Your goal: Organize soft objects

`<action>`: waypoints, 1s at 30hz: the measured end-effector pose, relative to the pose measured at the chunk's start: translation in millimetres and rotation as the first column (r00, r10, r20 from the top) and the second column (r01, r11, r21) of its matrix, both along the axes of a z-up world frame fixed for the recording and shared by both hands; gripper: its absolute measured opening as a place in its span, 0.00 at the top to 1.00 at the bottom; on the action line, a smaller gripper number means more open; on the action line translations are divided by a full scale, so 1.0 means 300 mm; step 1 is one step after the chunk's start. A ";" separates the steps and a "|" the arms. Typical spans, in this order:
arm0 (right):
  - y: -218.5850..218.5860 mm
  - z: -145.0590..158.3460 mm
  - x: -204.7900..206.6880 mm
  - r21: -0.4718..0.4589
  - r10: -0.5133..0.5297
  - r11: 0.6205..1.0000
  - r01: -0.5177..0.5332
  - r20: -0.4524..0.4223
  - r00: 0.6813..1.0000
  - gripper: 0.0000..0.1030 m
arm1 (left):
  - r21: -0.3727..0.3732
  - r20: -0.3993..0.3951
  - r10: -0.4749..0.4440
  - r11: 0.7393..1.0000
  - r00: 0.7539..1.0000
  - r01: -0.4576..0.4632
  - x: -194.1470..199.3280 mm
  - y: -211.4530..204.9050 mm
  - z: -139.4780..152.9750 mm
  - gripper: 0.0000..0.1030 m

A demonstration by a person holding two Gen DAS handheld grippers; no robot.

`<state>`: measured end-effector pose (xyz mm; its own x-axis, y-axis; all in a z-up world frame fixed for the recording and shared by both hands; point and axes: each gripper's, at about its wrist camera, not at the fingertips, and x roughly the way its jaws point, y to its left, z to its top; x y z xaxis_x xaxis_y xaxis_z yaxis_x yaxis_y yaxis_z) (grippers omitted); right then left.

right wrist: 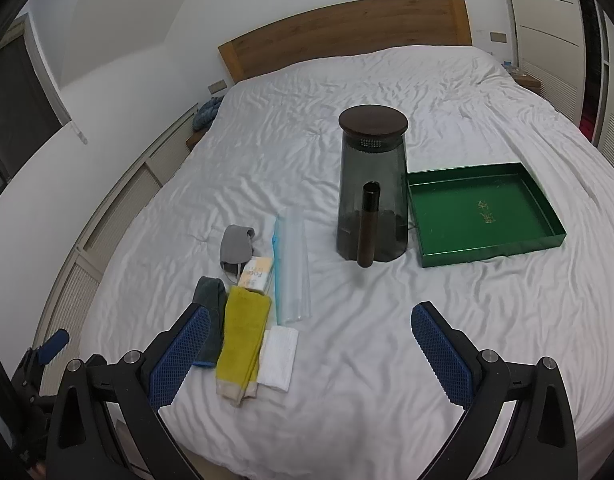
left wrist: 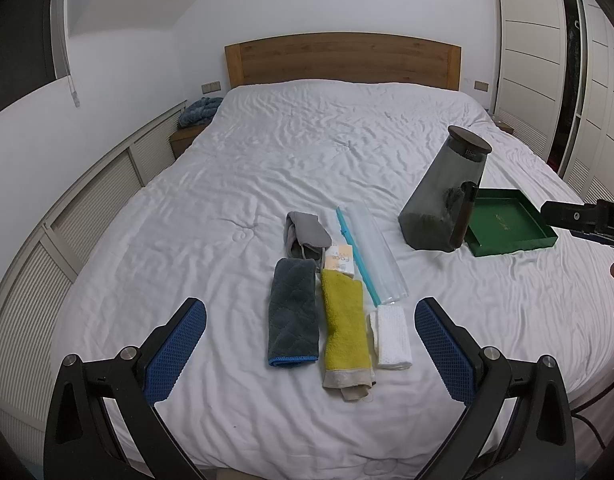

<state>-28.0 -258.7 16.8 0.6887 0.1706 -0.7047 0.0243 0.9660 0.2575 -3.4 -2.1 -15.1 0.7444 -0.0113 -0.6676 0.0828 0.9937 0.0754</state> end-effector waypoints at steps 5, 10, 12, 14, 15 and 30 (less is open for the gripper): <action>0.013 0.003 0.012 -0.006 0.005 1.000 -0.005 -0.002 1.000 0.01 | -0.001 -0.004 -0.001 1.000 1.000 0.001 -0.003 0.001 -0.005 0.01; 0.015 0.002 0.013 -0.008 0.006 1.000 -0.006 -0.003 1.000 0.01 | -0.002 -0.007 -0.001 1.000 1.000 0.001 0.001 0.002 -0.005 0.01; 0.014 0.002 0.013 -0.007 0.006 1.000 -0.006 -0.004 1.000 0.01 | -0.002 -0.009 -0.001 1.000 1.000 0.001 0.003 0.002 -0.009 0.01; 0.015 0.003 0.016 -0.007 0.007 1.000 -0.007 -0.005 1.000 0.01 | -0.002 -0.015 -0.002 1.000 1.000 0.002 0.013 0.000 -0.012 0.01; 0.015 0.002 0.017 -0.008 0.007 1.000 -0.007 -0.005 1.000 0.01 | -0.002 -0.017 -0.003 1.000 1.000 0.003 0.014 -0.001 -0.014 0.01; 0.099 -0.138 0.191 -0.052 0.054 0.997 -0.059 -0.100 0.994 0.00 | -0.033 -0.148 0.019 0.999 0.989 -0.024 0.207 0.059 -0.146 0.01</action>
